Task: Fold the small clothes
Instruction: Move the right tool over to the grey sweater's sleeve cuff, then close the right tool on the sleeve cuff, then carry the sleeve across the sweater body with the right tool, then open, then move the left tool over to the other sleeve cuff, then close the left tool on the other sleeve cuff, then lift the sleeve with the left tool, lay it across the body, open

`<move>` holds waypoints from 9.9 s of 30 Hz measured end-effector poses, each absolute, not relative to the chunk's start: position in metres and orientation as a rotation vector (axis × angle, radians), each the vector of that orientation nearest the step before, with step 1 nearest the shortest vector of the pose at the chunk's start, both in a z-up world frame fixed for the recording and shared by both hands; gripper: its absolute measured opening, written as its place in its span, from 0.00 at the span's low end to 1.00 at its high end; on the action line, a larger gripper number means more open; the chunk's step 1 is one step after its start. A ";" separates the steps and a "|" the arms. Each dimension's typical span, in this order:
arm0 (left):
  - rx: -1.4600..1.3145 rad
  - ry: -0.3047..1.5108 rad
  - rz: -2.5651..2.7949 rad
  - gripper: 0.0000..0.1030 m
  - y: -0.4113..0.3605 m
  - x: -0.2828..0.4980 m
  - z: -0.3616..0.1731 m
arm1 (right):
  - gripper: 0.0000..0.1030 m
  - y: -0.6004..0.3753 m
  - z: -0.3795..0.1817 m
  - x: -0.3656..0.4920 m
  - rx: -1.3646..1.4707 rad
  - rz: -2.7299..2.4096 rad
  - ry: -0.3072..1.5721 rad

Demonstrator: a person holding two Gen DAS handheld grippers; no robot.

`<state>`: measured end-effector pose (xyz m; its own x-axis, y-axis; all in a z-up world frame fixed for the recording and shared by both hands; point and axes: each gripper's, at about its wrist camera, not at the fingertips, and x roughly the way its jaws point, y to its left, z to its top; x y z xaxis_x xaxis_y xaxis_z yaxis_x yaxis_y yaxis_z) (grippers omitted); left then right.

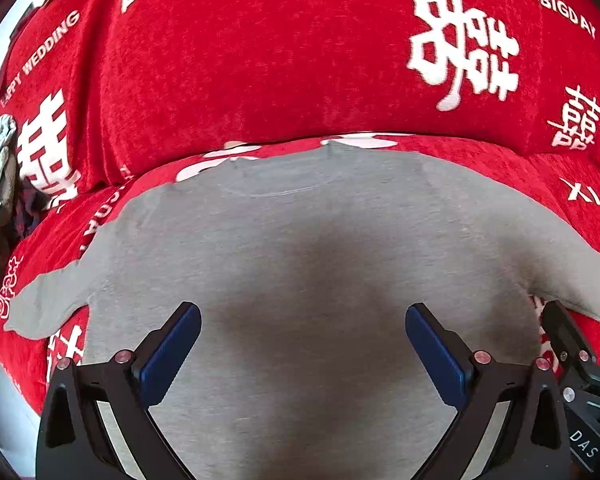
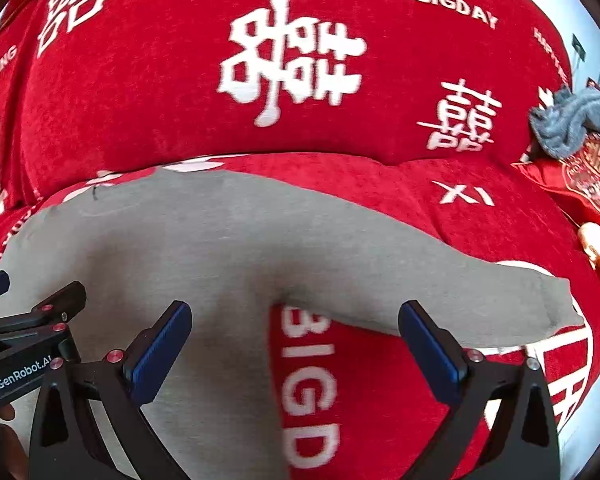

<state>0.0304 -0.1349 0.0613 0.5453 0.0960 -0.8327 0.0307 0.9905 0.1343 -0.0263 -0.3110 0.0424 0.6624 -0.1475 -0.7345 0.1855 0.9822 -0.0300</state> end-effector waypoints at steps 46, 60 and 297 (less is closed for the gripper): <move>0.305 1.015 -0.186 0.99 -0.360 0.024 0.045 | 1.00 -0.562 0.013 -0.100 0.305 -0.545 0.878; 0.235 1.025 -0.144 0.99 -0.334 0.044 0.042 | 0.39 -0.588 0.006 -0.059 0.175 -0.561 0.846; -0.421 0.643 0.602 0.13 0.350 -0.027 0.092 | 0.78 0.094 -0.023 0.146 -0.265 0.251 1.049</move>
